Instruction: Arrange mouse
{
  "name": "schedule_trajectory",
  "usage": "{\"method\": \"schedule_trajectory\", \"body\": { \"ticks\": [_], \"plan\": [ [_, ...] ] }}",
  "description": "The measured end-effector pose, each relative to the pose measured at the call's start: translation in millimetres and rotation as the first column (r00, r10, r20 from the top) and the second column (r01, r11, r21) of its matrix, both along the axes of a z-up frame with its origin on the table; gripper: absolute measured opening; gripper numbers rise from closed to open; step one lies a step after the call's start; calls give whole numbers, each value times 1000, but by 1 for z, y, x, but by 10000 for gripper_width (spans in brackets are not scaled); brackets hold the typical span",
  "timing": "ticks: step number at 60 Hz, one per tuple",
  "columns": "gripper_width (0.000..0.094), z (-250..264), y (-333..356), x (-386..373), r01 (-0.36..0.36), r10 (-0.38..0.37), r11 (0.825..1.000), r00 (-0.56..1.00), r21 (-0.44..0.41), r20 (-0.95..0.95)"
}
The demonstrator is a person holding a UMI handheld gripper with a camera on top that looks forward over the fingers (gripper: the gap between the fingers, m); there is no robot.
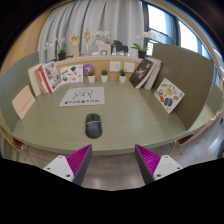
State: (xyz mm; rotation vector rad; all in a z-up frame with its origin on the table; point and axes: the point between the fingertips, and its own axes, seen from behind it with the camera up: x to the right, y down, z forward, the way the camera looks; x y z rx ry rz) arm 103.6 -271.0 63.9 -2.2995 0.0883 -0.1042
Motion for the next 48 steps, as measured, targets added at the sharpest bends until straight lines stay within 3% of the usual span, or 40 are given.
{"method": "schedule_trajectory", "body": {
  "ticks": [11, 26, 30, 34, 35, 48],
  "plan": [
    [859, -52, 46, -58, -63, 62, 997, 997, -43, -36],
    [829, -66, 124, -61, -40, 39, 999, 999, -30, -8],
    [756, -67, 138, -61, -40, 40, 999, 999, -30, -4],
    [612, -73, 144, -59, -26, 25, 999, 1000, -46, -18],
    [492, -74, 144, -58, -17, 16, 998, 1000, -53, -18],
    [372, -74, 145, -56, -33, 34, 999, 999, -39, 41]
  ]
}}
